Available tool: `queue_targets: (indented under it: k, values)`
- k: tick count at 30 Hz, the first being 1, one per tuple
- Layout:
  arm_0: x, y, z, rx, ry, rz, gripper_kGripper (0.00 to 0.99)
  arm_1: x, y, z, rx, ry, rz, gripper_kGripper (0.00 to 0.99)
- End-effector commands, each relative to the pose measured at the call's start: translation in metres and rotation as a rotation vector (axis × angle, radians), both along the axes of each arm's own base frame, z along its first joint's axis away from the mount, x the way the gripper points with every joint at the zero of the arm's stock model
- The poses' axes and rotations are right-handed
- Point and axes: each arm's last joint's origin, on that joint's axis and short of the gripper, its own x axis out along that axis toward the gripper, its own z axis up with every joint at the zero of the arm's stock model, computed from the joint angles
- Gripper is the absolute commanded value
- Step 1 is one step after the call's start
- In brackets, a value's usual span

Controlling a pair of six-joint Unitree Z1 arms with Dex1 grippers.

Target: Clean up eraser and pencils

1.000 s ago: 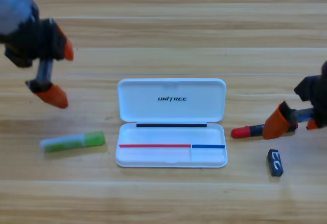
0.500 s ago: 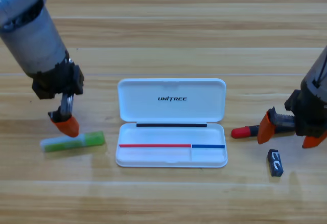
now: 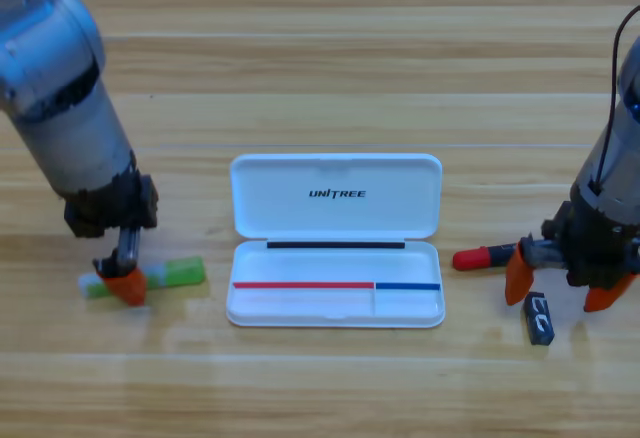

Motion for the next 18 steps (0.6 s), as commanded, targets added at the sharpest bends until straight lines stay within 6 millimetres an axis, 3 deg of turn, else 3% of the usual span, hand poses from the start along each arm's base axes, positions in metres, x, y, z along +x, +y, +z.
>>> queue_targets:
  k: [1,2,6,11,12,16,18]
  values:
    - [0.007,0.008,-0.024,0.036,0.046,0.040,0.919,0.009,0.008,-0.024,-0.043,0.049,-0.007,0.726]
    - [0.007,0.008,-0.026,0.037,0.049,0.040,0.917,0.008,0.009,-0.025,-0.044,0.050,-0.002,0.707]
    - [0.007,0.009,-0.030,0.039,0.055,0.042,0.917,0.009,0.012,-0.027,-0.043,0.052,0.005,0.396]
    - [0.007,0.008,-0.035,0.038,0.054,0.042,0.900,0.010,0.013,-0.033,-0.053,0.065,0.007,0.362]
    - [0.008,0.008,-0.035,0.038,0.054,0.042,0.900,0.009,0.012,-0.034,-0.055,0.068,0.007,0.322]
    - [0.008,0.008,-0.037,0.032,0.054,0.041,0.894,0.006,0.010,-0.033,-0.064,0.081,0.007,0.000]
    - [0.008,0.008,-0.038,0.033,0.057,0.041,0.894,0.005,0.009,-0.033,-0.069,0.090,0.007,0.000]
